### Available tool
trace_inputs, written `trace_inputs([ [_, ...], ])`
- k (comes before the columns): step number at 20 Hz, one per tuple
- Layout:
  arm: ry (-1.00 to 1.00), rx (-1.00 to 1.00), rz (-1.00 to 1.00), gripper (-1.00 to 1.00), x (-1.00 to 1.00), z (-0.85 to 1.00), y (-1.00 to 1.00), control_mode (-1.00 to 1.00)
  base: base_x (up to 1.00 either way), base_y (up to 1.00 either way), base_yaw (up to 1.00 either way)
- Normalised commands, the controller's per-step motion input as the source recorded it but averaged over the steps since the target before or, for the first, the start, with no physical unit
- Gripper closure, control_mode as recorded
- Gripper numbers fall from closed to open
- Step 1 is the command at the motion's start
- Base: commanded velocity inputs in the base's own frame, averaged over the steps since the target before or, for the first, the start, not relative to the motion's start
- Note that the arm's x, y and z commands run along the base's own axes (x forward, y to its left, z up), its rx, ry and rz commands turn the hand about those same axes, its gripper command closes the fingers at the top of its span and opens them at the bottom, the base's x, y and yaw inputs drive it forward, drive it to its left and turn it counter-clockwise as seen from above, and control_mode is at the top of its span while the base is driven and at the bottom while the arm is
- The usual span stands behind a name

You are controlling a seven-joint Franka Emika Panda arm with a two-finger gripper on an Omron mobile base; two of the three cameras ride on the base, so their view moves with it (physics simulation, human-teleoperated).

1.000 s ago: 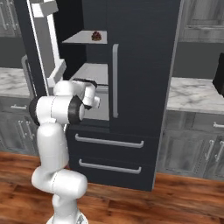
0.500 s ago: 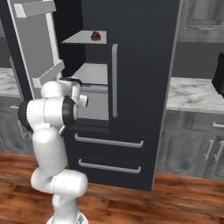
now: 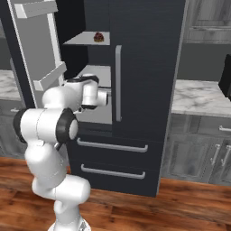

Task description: Take the cake and donut from the fridge and place them on the empty tray on the dining counter.

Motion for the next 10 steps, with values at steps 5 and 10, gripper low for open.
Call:
trace_inputs([
  [5, -0.13, -0.42, -0.22, 1.00, -0.28, 0.00, -1.00, -1.00, 0.00, 0.00, 0.00],
  [10, -0.12, -0.58, -0.25, 1.00, -0.05, 0.00, -0.98, -1.00, 0.00, 0.00, 0.00],
])
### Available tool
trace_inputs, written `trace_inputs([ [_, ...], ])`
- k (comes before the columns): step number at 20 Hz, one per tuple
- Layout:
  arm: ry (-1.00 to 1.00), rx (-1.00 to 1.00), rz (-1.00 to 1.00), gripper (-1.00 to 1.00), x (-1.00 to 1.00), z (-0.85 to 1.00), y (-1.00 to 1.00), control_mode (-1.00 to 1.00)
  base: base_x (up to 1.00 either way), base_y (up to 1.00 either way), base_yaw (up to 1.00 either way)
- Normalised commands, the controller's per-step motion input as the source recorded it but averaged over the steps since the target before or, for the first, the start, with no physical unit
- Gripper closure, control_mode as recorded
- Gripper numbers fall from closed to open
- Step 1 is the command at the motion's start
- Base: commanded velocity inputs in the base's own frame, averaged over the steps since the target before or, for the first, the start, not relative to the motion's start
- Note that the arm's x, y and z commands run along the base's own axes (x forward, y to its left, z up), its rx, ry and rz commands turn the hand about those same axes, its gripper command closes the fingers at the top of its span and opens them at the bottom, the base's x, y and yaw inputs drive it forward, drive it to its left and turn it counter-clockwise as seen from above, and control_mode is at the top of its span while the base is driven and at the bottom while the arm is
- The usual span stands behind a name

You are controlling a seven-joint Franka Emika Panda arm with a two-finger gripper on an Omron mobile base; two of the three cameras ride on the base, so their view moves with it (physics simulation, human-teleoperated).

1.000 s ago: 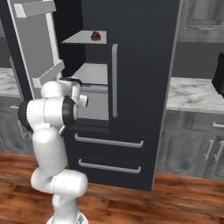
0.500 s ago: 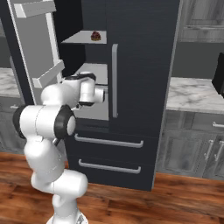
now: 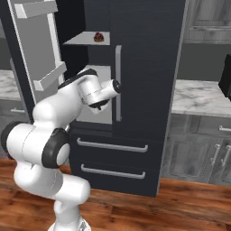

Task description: Take the cake and donut from the fridge and place them on the empty tray on the dining counter.

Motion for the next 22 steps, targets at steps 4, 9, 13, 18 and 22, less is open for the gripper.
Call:
trace_inputs([
  [4, -0.56, -0.77, -0.19, 1.00, 0.00, -0.13, -0.50, -1.00, 0.00, 0.00, 0.00],
  [9, -0.46, -0.65, -0.16, 1.00, 0.07, -0.10, -0.37, -1.00, 0.00, 0.00, 0.00],
  [13, -0.03, -0.28, -0.12, -1.00, 0.07, 0.00, -0.49, -1.00, 0.00, 0.00, 0.00],
  [18, -0.02, -0.04, -0.03, -1.00, 0.28, 0.24, -0.38, -1.00, 0.00, 0.00, 0.00],
  [22, 0.00, 0.01, 0.00, -1.00, 0.64, 0.07, -0.50, -1.00, 0.00, 0.00, 0.00],
])
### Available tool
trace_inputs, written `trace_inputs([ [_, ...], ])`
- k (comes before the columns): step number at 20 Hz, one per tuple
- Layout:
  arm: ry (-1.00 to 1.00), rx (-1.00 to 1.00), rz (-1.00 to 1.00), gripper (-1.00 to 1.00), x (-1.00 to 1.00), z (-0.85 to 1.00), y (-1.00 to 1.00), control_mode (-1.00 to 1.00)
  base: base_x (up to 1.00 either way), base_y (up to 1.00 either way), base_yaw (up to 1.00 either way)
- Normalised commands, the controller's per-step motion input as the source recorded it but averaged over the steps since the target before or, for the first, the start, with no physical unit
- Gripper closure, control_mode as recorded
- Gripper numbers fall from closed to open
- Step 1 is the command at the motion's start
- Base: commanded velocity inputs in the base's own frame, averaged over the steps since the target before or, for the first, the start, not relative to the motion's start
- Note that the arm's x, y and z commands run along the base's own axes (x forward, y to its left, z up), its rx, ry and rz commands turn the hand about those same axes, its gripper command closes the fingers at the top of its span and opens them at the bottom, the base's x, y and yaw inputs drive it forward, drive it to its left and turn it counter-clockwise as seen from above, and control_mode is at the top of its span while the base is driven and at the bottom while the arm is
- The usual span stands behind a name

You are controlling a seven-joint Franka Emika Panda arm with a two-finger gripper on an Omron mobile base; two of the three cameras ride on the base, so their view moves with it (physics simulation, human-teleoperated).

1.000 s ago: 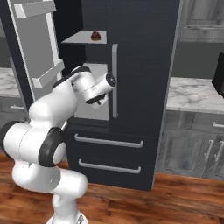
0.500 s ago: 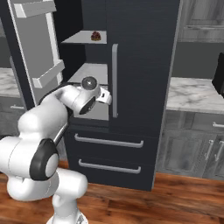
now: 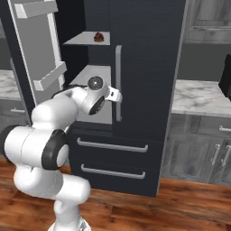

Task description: Take the cake and donut from the fridge and place them on the empty tray on the dining counter.

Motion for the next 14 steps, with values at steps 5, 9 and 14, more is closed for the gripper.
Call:
trace_inputs([
  [5, -0.12, -0.02, 0.01, -1.00, 0.76, 0.01, -0.27, -1.00, 0.00, 0.00, 0.00],
  [9, -0.14, -0.10, 0.06, -1.00, 0.64, 0.00, -0.05, -1.00, 0.00, 0.00, 0.00],
  [14, -0.08, -0.08, 0.00, -1.00, 0.27, 0.00, -0.38, -1.00, 0.00, 0.00, 0.00],
])
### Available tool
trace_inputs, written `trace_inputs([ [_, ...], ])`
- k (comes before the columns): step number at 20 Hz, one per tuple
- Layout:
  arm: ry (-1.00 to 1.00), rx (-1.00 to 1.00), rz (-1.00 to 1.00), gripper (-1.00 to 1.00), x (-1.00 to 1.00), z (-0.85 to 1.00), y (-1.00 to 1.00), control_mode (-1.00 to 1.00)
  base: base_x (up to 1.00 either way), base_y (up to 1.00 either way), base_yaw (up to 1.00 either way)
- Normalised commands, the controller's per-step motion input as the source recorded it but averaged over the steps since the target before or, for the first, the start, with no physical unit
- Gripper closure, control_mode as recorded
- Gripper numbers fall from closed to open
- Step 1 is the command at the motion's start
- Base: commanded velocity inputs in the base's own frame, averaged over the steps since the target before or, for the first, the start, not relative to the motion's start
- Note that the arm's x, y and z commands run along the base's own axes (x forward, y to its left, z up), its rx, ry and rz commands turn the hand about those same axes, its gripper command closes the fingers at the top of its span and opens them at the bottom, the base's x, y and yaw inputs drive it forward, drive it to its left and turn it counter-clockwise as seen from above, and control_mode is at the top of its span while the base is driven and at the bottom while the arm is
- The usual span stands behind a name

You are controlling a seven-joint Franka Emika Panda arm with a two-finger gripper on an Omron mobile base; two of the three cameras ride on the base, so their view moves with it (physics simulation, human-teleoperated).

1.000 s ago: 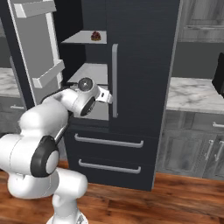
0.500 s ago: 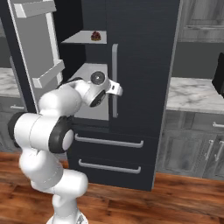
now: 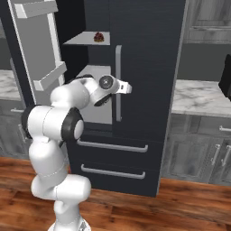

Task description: Take the cake and donut from the fridge and place them on the empty tray on the dining counter.

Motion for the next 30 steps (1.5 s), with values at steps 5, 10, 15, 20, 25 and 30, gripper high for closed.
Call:
trace_inputs([
  [5, 0.00, 0.00, 0.01, -1.00, 0.56, 0.00, -0.13, -1.00, 0.00, 0.00, 0.00],
  [10, 0.00, 0.03, 0.03, -1.00, 0.52, 0.00, 0.10, -1.00, 0.00, 0.00, 0.00],
  [15, 0.00, 0.00, 0.00, -1.00, 0.79, -0.03, 0.25, -1.00, 0.00, 0.00, 0.00],
  [20, 0.00, 0.00, 0.00, -1.00, 1.00, -0.11, 0.03, -1.00, 0.00, 0.00, 0.00],
  [25, 0.01, 0.00, -0.02, 1.00, 0.75, -0.12, -0.28, -1.00, 0.00, 0.00, 0.00],
  [30, 0.01, 0.01, -0.26, 1.00, -0.09, -0.16, -1.00, -1.00, 0.00, 0.00, 0.00],
])
